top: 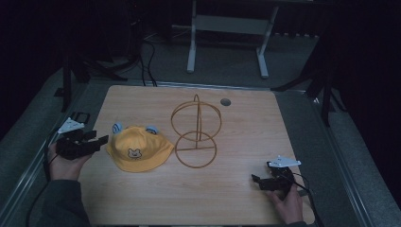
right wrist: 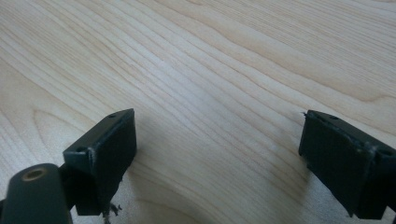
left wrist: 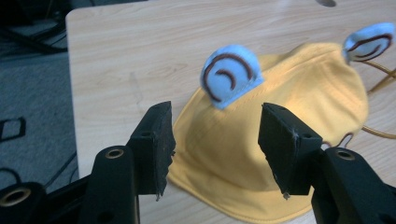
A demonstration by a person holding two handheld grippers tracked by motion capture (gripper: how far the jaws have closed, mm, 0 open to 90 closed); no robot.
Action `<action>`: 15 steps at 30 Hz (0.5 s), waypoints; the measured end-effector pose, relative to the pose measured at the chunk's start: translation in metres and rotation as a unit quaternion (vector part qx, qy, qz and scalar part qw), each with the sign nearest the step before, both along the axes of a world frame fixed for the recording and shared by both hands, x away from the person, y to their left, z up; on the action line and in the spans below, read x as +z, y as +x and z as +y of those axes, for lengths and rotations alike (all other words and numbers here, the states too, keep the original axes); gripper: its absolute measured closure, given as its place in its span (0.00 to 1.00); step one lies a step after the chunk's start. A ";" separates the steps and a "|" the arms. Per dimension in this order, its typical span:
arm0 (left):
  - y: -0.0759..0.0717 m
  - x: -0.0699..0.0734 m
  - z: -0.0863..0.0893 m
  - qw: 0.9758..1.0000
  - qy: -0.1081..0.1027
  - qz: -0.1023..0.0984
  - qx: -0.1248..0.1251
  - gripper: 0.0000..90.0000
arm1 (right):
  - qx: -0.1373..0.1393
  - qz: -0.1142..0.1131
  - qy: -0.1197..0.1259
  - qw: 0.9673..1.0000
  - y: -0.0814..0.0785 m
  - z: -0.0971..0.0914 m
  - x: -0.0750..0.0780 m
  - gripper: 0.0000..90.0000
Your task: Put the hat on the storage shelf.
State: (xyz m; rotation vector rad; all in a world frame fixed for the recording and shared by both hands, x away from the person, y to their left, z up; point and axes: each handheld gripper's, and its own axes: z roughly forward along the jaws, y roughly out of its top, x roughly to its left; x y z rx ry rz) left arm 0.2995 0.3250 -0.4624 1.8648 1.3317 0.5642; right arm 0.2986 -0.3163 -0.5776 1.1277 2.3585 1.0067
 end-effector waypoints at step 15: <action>0.011 0.017 -0.002 1.000 0.004 -0.007 -0.017 0.49 | 0.000 0.000 0.000 1.000 0.000 0.000 0.000 0.12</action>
